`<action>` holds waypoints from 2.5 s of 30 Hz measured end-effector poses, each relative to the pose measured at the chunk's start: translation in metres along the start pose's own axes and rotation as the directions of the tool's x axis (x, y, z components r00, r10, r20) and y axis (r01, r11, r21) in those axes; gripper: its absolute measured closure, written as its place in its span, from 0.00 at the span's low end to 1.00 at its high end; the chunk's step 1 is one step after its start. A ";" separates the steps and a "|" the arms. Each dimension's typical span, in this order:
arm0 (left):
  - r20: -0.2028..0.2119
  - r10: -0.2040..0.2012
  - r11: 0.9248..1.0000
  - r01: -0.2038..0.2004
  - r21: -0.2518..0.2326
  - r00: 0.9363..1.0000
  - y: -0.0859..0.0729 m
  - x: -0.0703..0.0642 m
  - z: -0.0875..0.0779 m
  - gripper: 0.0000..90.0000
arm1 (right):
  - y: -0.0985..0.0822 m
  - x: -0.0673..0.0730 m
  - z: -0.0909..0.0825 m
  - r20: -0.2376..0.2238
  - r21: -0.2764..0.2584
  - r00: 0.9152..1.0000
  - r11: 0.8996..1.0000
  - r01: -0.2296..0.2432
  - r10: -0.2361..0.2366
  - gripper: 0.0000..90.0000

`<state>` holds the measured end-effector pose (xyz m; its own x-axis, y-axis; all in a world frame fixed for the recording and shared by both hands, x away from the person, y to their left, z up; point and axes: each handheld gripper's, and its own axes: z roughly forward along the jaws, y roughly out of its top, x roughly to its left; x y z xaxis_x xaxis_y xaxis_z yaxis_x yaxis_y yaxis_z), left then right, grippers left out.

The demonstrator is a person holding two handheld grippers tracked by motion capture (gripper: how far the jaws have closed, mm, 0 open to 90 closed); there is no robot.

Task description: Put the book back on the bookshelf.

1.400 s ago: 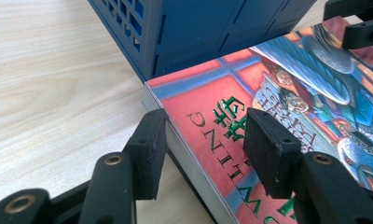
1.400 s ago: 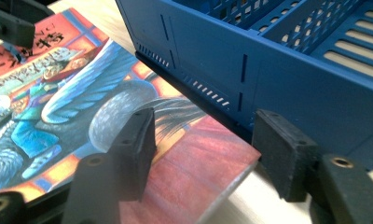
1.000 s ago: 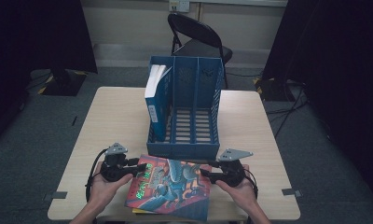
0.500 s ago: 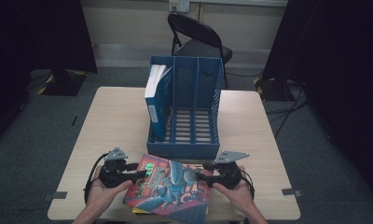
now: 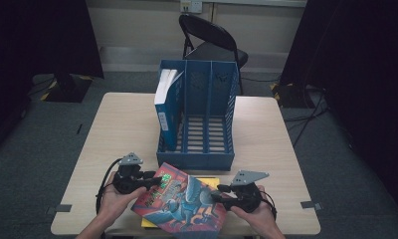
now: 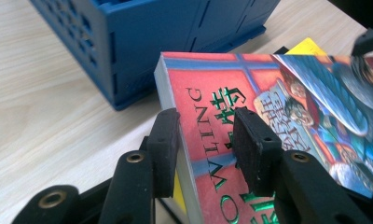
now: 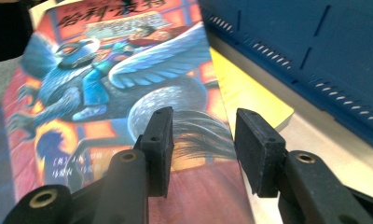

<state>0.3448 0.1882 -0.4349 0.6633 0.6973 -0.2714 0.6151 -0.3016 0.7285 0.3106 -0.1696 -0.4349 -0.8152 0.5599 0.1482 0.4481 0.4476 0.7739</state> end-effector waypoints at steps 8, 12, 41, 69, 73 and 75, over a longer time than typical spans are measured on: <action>0.038 0.028 0.999 -0.029 0.032 0.999 0.012 -0.004 0.013 0.68 | -0.003 0.004 -0.003 -0.029 -0.008 0.999 1.000 0.016 -0.016 0.60; 0.067 0.032 0.999 -0.034 0.038 0.997 0.018 -0.007 0.022 0.68 | 0.007 -0.002 0.000 -0.018 -0.025 1.000 1.000 0.005 -0.006 0.62; 0.100 0.056 0.997 -0.061 0.052 0.993 0.017 -0.015 0.023 0.68 | 0.029 -0.008 0.042 -0.096 0.009 0.995 0.999 0.035 -0.034 0.52; 0.103 0.035 0.999 -0.034 -0.015 0.994 -0.057 -0.025 -0.043 0.75 | 0.029 -0.010 0.042 -0.108 0.017 0.994 1.000 0.019 -0.017 0.52; 0.073 0.042 0.999 -0.040 -0.026 0.996 -0.055 -0.026 -0.039 0.74 | 0.028 -0.007 0.039 -0.084 0.022 0.996 1.000 0.018 -0.016 0.52; 0.071 0.055 0.998 -0.054 -0.022 0.996 -0.052 -0.026 -0.037 0.73 | 0.025 -0.007 0.036 -0.081 0.018 0.997 1.000 0.008 -0.007 0.52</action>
<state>0.2799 0.2096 -0.4424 0.7249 0.6318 -0.2746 0.5688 -0.3240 0.7560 0.3410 -0.1374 -0.4387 -0.8454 0.4983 0.1924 0.4478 0.4647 0.7639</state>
